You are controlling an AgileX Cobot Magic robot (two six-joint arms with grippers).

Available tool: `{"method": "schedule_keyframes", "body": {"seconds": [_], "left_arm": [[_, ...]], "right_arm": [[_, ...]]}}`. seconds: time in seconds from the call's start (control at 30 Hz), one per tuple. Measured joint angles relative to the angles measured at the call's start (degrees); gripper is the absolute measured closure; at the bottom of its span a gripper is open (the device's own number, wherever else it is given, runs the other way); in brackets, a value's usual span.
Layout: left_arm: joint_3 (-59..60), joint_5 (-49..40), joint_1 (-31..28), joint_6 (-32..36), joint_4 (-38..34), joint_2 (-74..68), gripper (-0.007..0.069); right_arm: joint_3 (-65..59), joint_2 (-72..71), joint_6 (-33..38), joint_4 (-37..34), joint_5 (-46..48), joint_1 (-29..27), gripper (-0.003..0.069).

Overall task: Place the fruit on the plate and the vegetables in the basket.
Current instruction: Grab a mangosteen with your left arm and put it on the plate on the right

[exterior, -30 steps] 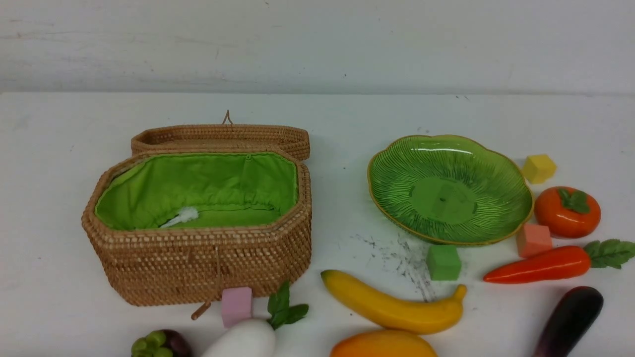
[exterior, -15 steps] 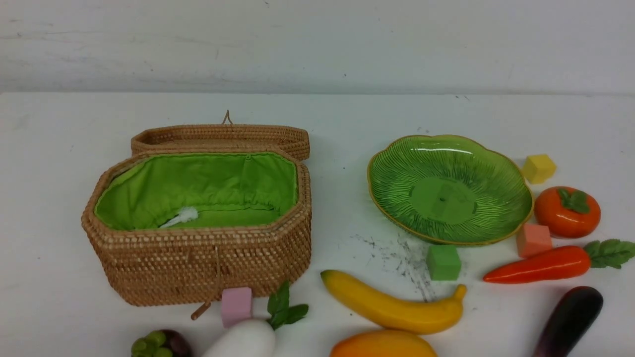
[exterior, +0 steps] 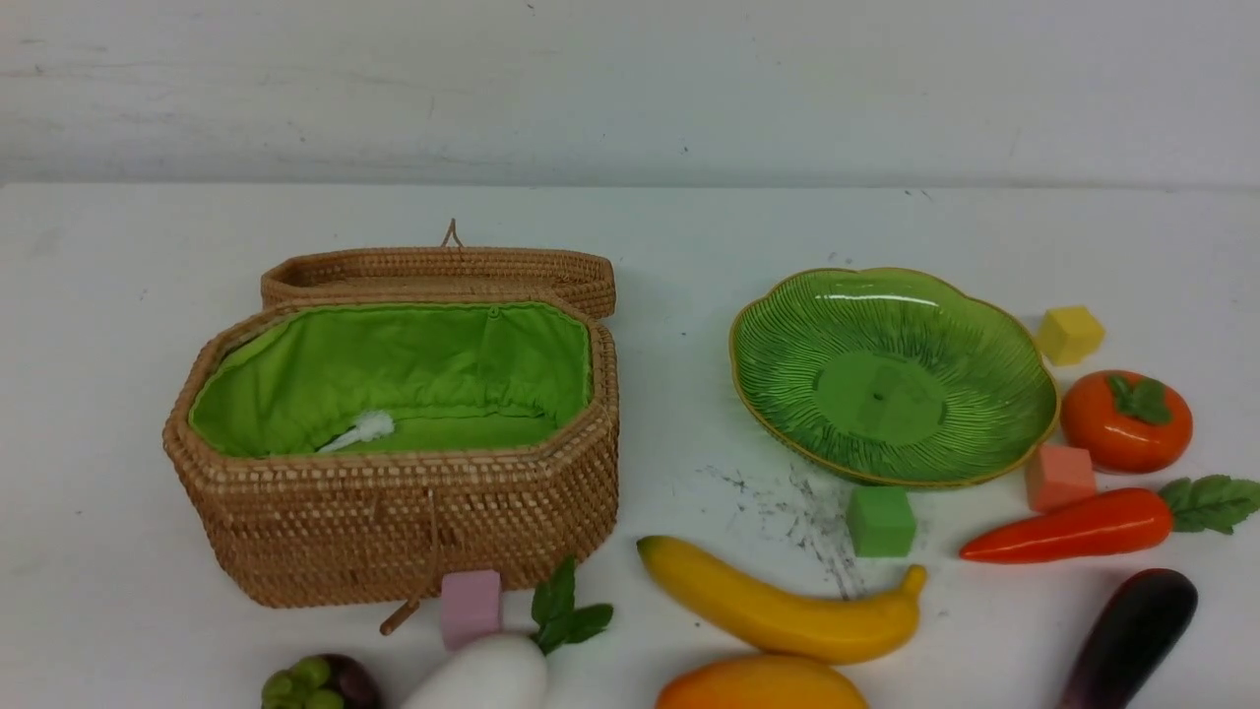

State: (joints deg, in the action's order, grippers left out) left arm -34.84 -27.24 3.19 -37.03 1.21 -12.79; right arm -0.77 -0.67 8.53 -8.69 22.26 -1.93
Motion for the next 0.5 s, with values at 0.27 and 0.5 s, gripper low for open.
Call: {"method": "schedule_keyframes", "body": {"seconds": [0.27,0.5], "left_arm": [[-2.01,-21.62,0.0,9.06,-0.51,-18.03,0.0386],[-2.3,-26.29,1.88,20.69,-12.35,-31.03,0.0384]], "right_arm": [[0.0,0.0,0.0,0.0,0.0,0.0,0.0421],[0.0,0.0,0.0,0.0,0.0,0.0,0.0421]]}}
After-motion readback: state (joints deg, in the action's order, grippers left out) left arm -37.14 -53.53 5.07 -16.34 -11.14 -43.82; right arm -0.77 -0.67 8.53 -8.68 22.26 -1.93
